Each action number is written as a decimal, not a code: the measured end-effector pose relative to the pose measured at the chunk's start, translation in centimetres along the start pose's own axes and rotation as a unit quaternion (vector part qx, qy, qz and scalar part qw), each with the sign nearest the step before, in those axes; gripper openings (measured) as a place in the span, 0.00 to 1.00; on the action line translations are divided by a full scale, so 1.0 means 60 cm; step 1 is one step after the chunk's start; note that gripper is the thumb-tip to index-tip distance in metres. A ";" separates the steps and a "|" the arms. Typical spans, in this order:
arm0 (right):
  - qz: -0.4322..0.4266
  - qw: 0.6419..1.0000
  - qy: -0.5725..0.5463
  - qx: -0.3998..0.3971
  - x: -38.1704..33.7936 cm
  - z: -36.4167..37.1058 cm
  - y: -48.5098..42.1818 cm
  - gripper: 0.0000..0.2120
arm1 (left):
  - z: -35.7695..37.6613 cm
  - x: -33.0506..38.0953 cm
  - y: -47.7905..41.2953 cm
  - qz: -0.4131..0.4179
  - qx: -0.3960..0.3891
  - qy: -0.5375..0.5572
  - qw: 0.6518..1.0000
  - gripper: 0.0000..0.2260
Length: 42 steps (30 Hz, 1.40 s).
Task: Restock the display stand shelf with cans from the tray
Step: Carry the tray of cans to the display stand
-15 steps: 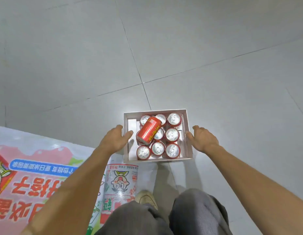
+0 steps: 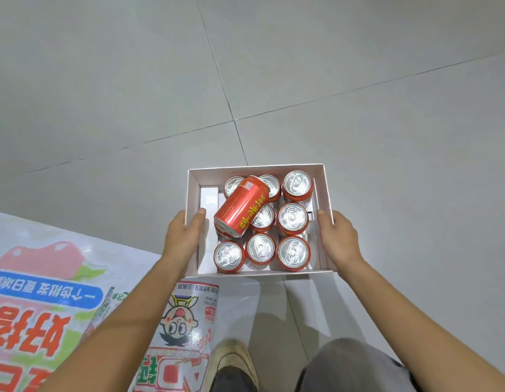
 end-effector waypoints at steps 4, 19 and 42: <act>0.022 0.999 -0.045 -0.005 0.013 0.000 -0.006 0.15 | 0.002 -0.008 -0.004 -0.016 0.012 0.048 0.999 0.09; -0.005 1.000 -0.030 0.005 -0.037 -0.012 0.008 0.20 | -0.034 -0.028 0.035 -0.059 0.034 0.086 0.994 0.17; -0.036 0.993 -0.022 -0.113 -0.978 -0.086 0.427 0.18 | -0.845 0.482 0.493 -0.053 0.180 0.104 0.977 0.21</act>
Point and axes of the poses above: each hand's wrist, its own y-axis away from the middle knuckle, its own z-axis out of the palm, x = y × z, the point moved 8 cm from there along -y, towards the middle knuckle, and after that the axes turned 15 degrees about -y, right-handed, at the moved point
